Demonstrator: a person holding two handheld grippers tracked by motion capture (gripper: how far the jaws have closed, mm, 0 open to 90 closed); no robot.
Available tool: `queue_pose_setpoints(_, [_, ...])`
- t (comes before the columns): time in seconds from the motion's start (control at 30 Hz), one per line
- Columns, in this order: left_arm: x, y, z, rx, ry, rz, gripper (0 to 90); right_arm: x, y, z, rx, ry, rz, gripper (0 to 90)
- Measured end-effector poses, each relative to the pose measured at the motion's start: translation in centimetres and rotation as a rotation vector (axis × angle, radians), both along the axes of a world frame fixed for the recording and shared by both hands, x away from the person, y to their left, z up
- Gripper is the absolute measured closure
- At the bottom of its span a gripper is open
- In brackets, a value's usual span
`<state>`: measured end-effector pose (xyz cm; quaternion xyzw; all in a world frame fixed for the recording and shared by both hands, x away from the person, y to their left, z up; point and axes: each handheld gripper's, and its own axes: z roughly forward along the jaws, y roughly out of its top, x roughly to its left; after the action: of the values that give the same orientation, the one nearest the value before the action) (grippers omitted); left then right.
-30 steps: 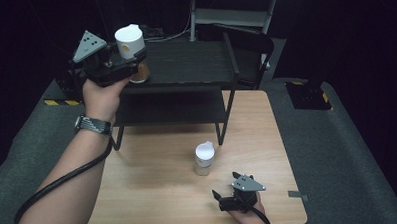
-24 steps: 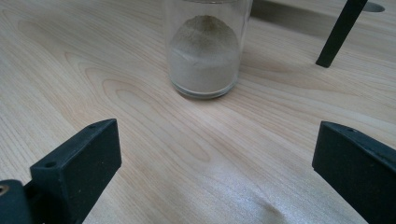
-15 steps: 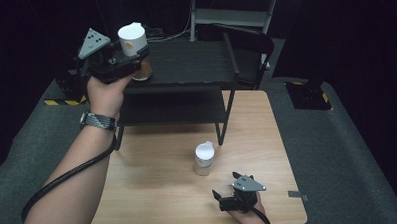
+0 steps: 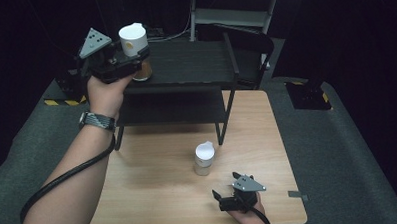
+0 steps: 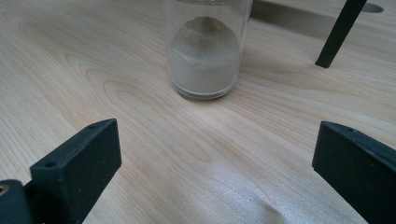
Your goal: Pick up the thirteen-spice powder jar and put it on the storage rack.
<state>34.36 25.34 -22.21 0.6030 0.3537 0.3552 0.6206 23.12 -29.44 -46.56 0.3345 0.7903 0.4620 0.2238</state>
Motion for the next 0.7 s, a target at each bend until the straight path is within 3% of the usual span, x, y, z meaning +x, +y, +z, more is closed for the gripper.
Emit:
queue_pose_setpoints(0.3, [-0.11,-0.21,0.07,0.000,0.005,0.006,28.9,-0.03,-0.06,-0.02,0.006,0.002,-0.003,0.7])
queue_pose_setpoints(0.5, [-0.30,-0.39,0.44,0.015,0.020,-0.001,20.2,-0.06,-0.16,-0.05,0.012,0.004,-0.004,0.7])
queue_pose_setpoints(0.7, [-0.73,-0.16,0.60,0.004,0.043,-0.011,8.6,-0.14,-0.10,-0.06,0.008,0.001,-0.005,0.7])
